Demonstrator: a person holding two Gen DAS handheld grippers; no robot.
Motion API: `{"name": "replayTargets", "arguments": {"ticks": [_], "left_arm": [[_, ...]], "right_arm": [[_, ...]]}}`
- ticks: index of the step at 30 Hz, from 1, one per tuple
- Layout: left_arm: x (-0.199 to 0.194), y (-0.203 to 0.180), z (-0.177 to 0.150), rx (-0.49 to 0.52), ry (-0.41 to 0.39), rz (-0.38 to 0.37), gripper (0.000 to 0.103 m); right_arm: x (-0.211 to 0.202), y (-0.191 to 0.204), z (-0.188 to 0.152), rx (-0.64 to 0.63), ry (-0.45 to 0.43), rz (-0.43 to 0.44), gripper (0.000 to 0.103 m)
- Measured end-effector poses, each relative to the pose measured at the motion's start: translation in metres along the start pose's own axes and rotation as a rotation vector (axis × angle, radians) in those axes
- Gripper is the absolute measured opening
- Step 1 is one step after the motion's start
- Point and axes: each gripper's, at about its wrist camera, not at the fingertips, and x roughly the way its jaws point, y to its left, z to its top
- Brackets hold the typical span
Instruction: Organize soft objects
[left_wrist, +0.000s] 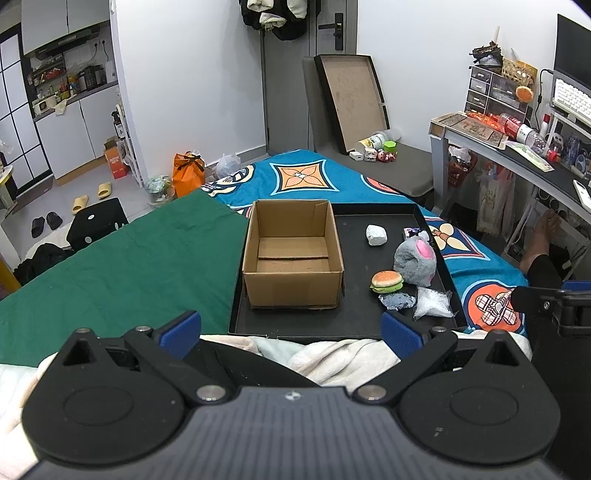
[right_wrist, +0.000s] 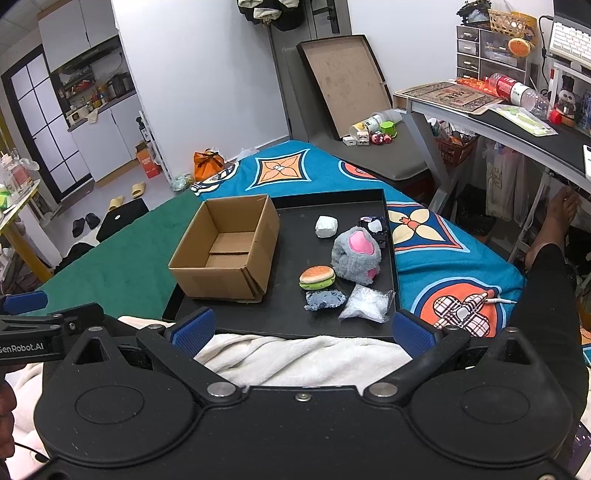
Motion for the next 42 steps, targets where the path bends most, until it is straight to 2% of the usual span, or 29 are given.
{"name": "replayTargets", "arguments": {"ticks": [17,32,38,42], "left_arm": [[0.037,0.009,0.027,-0.003,0.032,-0.014,0.103],[0.100,0.022,0.042,-0.029,0.091,-0.004,0.102],[0.125,0.032,0.043,-0.045,0.110,0.002,0.100],[0.140,0.037,0.044,-0.060,0.117,0.003,0.095]], "right_arm": [[0.041,-0.013,0.019,0.053,0.025,-0.020,0.103],[0.098,-0.043,0.029,0.146,0.068,-0.031,0.103],[0.125,-0.058,0.026,0.185,0.098,-0.033,0.103],[0.139,-0.062,0.025,0.198,0.103,-0.031,0.101]]}}
